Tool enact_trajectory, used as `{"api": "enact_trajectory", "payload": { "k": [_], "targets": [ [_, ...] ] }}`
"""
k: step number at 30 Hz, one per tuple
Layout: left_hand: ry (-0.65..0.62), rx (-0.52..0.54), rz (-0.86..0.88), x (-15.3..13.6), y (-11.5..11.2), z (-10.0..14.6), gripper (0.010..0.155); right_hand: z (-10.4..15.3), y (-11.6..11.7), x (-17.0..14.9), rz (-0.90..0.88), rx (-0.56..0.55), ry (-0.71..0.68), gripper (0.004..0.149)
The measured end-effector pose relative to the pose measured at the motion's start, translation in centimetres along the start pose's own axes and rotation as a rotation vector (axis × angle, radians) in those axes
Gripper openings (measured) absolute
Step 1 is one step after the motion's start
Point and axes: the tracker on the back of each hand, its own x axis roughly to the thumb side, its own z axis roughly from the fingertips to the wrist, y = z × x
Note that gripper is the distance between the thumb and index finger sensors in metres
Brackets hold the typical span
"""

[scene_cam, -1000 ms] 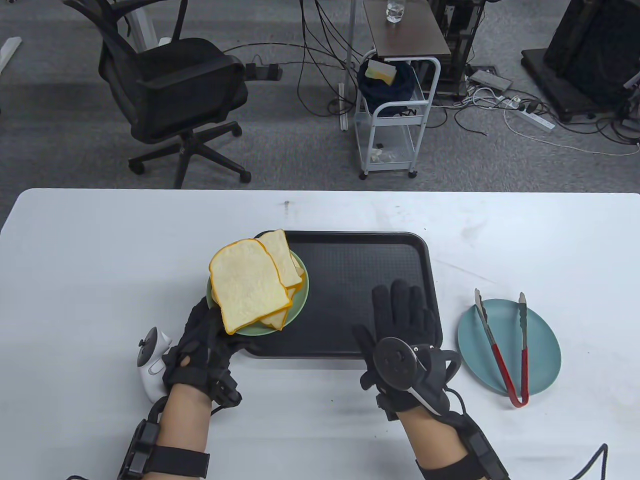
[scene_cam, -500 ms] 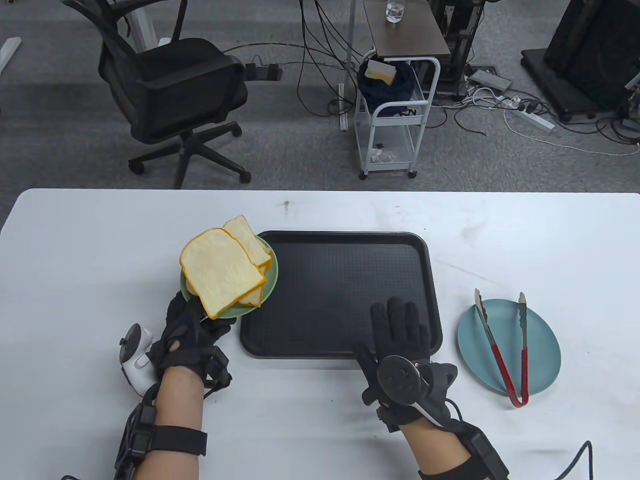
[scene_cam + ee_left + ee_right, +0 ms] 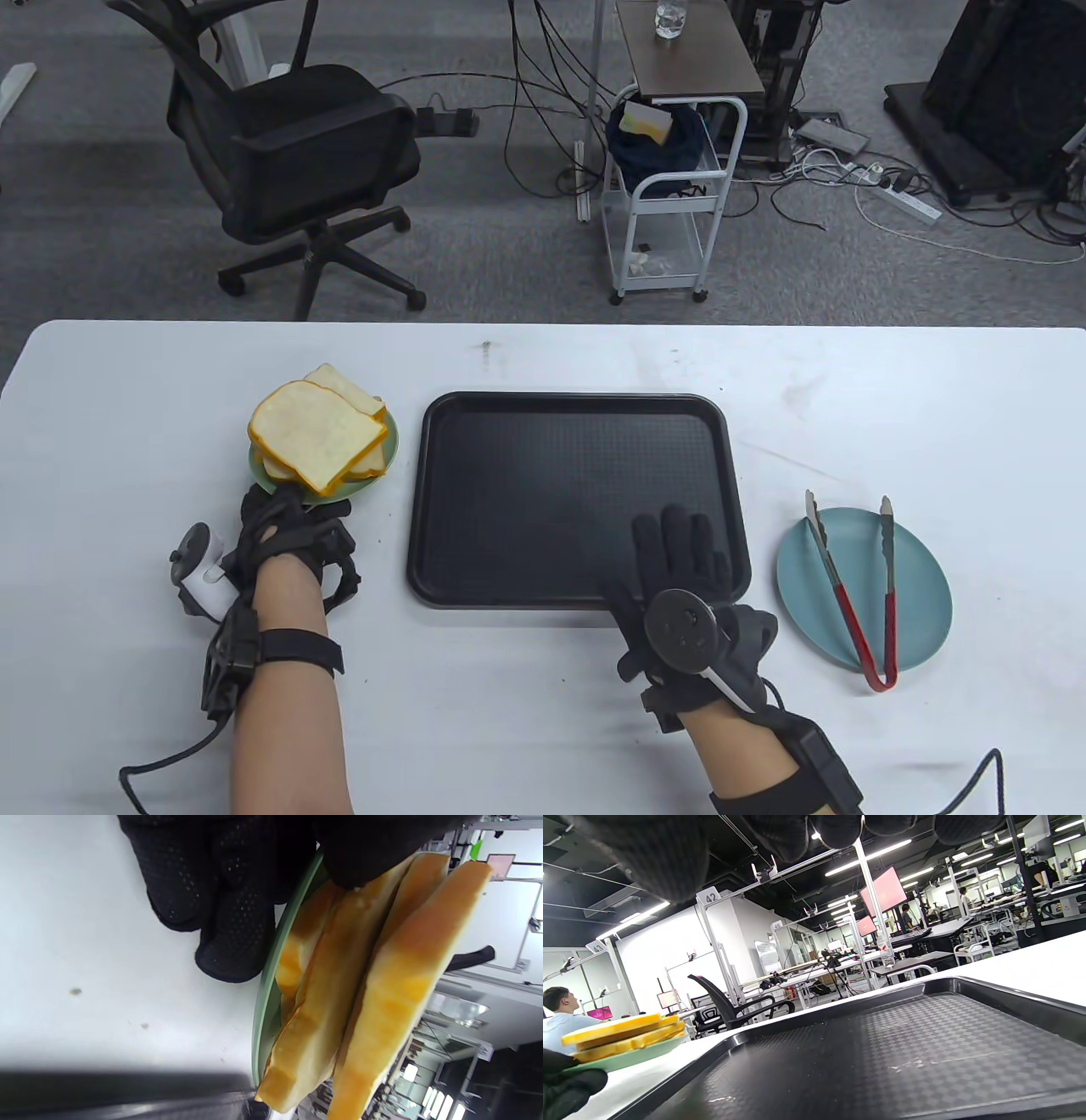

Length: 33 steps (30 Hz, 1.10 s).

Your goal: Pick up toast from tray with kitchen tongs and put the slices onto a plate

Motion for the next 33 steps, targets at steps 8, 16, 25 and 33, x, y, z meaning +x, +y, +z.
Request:
{"api": "enact_trajectory", "payload": {
  "k": [8,16,25,33],
  "targets": [
    [0.033,0.047,-0.044,-0.4,0.8,-0.1,0.066,0.0,0.0,-0.3,-0.010,0.000,0.012,0.076],
    [0.004,-0.060,-0.064,-0.8,1.5,3.5,0.071,-0.2,0.2,-0.6,0.004,0.009,0.029,0.076],
    [-0.441,-0.166,-0.384,4.8,-3.6,15.8,0.076,-0.6,0.3,-2.3,-0.009,0.000,0.083,0.075],
    [-0.883,-0.196,-0.803,4.4,-12.2,27.4,0.083,-0.5,0.0,-3.0,-0.027,-0.013,0.097,0.075]
  ]
}}
